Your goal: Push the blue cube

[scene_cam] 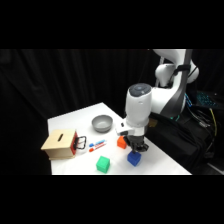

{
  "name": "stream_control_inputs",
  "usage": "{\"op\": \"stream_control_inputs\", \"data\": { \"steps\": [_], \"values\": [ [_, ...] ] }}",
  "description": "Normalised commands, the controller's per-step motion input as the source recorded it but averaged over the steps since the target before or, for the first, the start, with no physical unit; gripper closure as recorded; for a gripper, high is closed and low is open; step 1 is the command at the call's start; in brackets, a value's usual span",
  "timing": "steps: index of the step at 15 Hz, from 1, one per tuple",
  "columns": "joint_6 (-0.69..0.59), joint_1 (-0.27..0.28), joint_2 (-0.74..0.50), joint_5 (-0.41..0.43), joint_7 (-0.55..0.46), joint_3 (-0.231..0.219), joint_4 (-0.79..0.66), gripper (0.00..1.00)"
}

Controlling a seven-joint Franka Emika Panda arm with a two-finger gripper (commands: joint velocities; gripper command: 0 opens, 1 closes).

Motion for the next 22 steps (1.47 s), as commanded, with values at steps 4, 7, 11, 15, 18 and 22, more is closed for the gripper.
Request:
{"op": "stream_control_inputs", "data": {
  "steps": [4, 7, 11, 15, 18, 22],
  "values": [
    [0.19, -0.008, 0.26, 0.016, -0.12, 0.007, 0.11, 0.98],
    [0.04, 0.023, 0.0, -0.031, -0.06, -0.021, 0.03, 0.97],
    [-0.32, -0.014, -0.43, 0.009, -0.07, -0.003, -0.04, 0.98],
    [-0.54, -0.068, -0.49, 0.067, -0.15, 0.005, 0.09, 0.98],
    [-0.5, -0.073, -0.27, 0.055, -0.18, -0.029, 0.23, 0.74],
    [-0.36, -0.071, -0.07, 0.085, -0.23, -0.036, 0.28, 0.5]
  ]
}}
